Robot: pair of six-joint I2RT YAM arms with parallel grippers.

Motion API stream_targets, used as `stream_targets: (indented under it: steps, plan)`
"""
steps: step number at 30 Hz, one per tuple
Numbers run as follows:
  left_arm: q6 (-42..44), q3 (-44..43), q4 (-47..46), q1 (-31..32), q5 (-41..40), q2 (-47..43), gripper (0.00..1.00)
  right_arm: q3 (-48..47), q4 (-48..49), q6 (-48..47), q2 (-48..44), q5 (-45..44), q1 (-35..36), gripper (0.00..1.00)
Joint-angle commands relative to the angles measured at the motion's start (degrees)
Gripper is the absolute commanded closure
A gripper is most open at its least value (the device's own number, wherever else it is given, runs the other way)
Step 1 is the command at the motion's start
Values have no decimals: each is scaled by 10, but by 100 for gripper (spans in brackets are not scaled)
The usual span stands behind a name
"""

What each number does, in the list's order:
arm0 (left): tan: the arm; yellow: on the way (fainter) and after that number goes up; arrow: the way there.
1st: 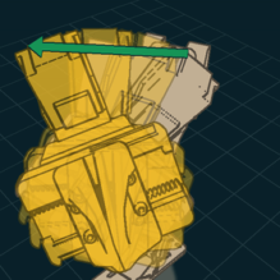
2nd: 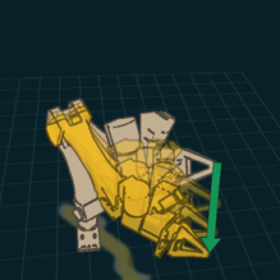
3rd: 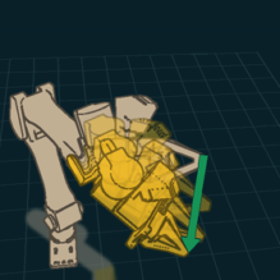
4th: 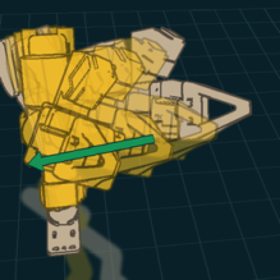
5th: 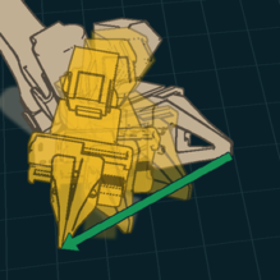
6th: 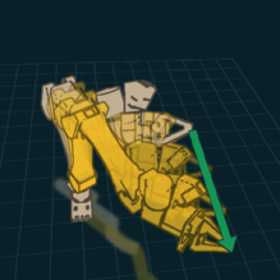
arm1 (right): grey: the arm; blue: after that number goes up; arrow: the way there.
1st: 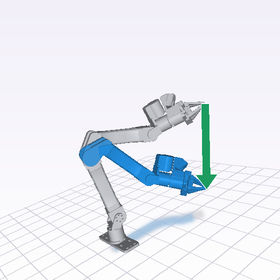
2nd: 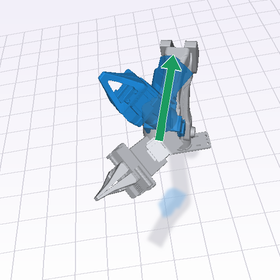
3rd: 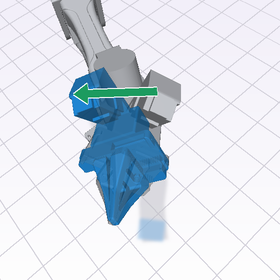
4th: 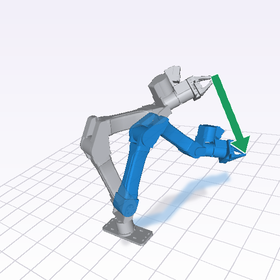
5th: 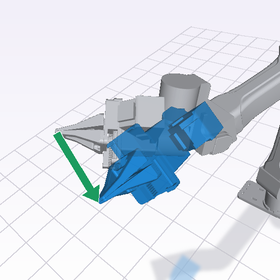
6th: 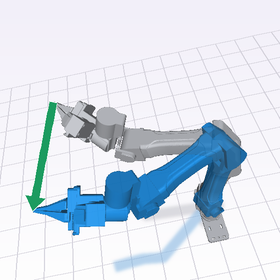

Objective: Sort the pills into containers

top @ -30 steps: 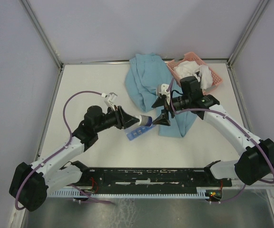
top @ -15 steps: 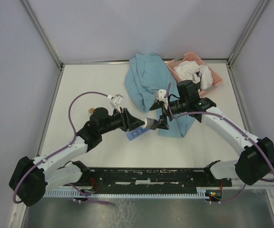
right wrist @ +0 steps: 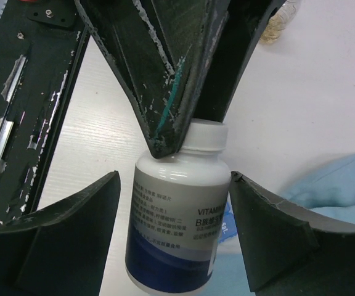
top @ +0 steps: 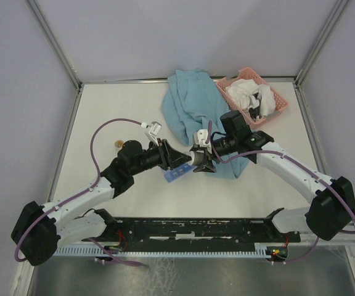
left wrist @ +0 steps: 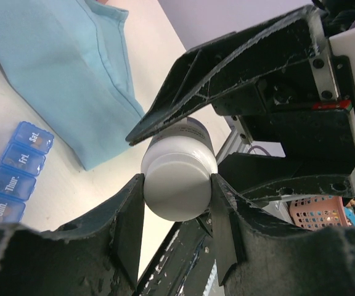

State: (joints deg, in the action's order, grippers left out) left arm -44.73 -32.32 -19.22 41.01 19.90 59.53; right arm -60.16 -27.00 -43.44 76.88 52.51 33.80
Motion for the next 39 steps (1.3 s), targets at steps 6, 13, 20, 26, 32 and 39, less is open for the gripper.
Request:
stream_targets:
  steps: [6,13,20,26,32,39]
  plan:
    - [-25,-19,-56,6,-3,2,97,-7,13,-3,0,-3,10,32]
    - [-30,-13,-63,6,-9,-6,91,-20,-2,-1,0,9,10,65]
    - [54,14,-61,6,-48,-97,35,-53,-53,6,11,50,0,84]
    - [203,97,-122,6,-63,-195,2,-71,-112,-41,12,87,-7,94]
    - [373,145,-256,6,85,-196,3,-89,-167,-81,23,111,-9,95]
    - [535,142,-312,7,153,-114,5,-106,-222,-130,22,122,-9,96]
